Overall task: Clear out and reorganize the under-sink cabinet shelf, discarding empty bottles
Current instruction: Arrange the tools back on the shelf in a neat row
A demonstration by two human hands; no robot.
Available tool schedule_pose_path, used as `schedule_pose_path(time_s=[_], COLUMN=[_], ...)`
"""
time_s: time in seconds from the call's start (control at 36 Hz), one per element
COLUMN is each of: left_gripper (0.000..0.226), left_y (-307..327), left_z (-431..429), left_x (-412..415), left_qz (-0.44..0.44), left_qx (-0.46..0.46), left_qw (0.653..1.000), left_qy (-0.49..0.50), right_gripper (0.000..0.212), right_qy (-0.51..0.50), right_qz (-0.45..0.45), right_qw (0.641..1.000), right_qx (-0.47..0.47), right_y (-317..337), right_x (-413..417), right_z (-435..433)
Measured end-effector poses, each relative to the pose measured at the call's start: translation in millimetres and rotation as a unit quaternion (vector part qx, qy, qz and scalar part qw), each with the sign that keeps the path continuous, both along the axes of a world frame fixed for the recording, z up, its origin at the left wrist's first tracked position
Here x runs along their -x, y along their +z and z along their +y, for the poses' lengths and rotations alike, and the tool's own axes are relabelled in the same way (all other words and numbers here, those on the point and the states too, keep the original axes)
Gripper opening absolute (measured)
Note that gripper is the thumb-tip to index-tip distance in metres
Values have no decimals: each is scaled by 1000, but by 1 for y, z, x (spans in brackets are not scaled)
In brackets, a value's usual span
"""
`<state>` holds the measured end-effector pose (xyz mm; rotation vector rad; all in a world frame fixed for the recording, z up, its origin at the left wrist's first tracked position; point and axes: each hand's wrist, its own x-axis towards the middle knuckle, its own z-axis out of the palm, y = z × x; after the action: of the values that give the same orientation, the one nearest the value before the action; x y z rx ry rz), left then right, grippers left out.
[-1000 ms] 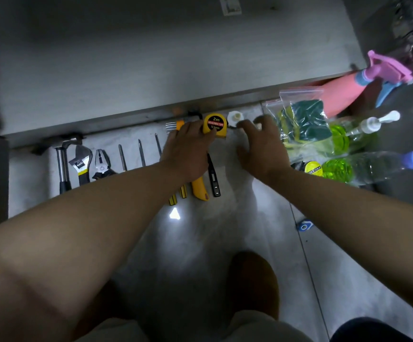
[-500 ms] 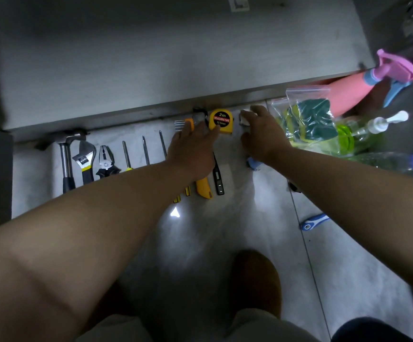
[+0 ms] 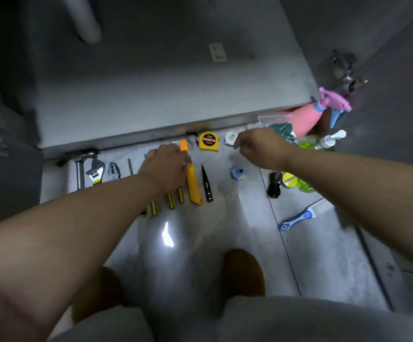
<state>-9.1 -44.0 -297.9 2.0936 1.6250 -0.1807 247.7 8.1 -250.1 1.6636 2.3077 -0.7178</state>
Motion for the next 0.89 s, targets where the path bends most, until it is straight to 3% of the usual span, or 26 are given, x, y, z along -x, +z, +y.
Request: schedule_pose_path(time_s=[0.19, 0.36, 0.5, 0.69, 0.89], left_gripper=[34, 27, 37, 48, 41], left_y=[76, 108, 79, 26, -23], left_z=[-15, -48, -76, -85, -77], left_x=[76, 146, 163, 166, 165], left_qz=[30, 63, 109, 70, 81], left_qx=[160, 155, 183, 191, 181], left_qw=[987, 981, 962, 929, 890], left_qy=[6, 101, 172, 311, 411], right_gripper=[34, 35, 35, 30, 28], right_qy=[153, 214, 219, 226, 192], right_qz=[-118, -96, -45, -52, 0], right_qw=[977, 969, 966, 959, 963], right_qx=[92, 84, 127, 162, 191], right_y=[85, 112, 84, 32, 2], right_x=[59, 144, 195, 231, 249], right_z=[-10, -35, -56, -70, -72])
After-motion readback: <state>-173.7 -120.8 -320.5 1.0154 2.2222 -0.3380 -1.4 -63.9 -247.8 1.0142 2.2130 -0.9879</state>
